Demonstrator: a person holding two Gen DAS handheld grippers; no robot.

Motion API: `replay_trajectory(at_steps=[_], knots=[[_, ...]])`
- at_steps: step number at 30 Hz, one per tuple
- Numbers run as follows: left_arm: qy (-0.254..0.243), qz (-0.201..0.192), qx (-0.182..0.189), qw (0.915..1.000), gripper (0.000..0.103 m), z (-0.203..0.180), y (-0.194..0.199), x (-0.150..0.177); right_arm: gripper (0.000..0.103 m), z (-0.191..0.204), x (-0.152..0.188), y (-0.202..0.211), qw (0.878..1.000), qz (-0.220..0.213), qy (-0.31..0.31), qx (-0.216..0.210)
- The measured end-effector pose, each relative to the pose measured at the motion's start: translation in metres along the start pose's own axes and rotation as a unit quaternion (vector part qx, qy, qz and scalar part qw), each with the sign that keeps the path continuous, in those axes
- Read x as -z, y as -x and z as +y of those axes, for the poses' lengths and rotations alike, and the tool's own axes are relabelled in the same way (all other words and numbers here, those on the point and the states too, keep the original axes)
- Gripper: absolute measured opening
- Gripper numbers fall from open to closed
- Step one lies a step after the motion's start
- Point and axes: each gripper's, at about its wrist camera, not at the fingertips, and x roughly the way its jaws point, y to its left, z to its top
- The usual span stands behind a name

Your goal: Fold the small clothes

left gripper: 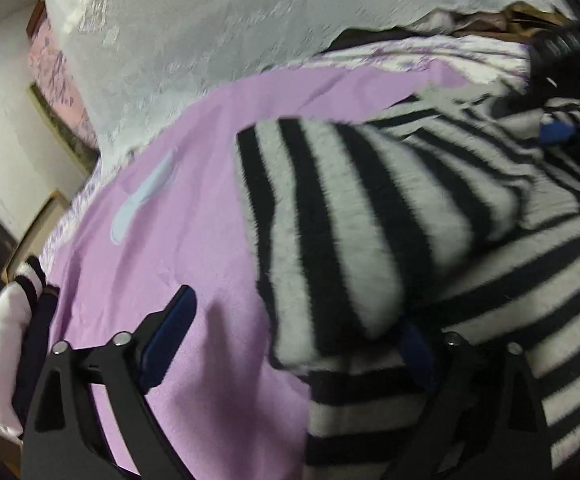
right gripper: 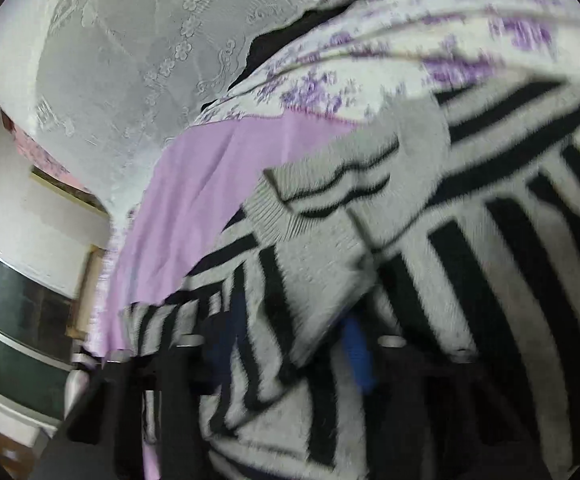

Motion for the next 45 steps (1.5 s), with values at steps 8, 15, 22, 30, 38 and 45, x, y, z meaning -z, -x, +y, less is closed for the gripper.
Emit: replay_trajectory(at_steps=[8,15,22,30,38,45], knots=[[0.056,-0.017,-0.001,0.9983,0.087,0.018,0.010,0.001,0.008,0.008,0.002,0.106,0.988,-0.130,0.089,-0.004],[0.016,0.026,0.006,0.9995,0.090,-0.004,0.000,0.002,0.006,-0.087,0.016,0.072,0.999,-0.038,-0.012,0.035],[0.073,0.011,0.111,0.9911,0.090,0.028,0.032,0.014,0.017,-0.089,0.008,0.097,0.998,-0.067,-0.016,0.005],[0.082,-0.041,0.160,0.9829,0.093,0.030,0.070,-0.017,0.022,-0.063,-0.006,0.144,0.992,-0.121,0.045,0.007],[0.090,0.085,0.151,0.9807,0.099,-0.018,-0.035,-0.046,0.030,-0.061,0.016,0.066,0.993,-0.016,0.111,0.045],[0.142,0.061,0.193,0.9690,0.098,0.008,-0.016,-0.032,0.029,-0.027,0.037,0.098,0.980,-0.056,0.178,0.069]])
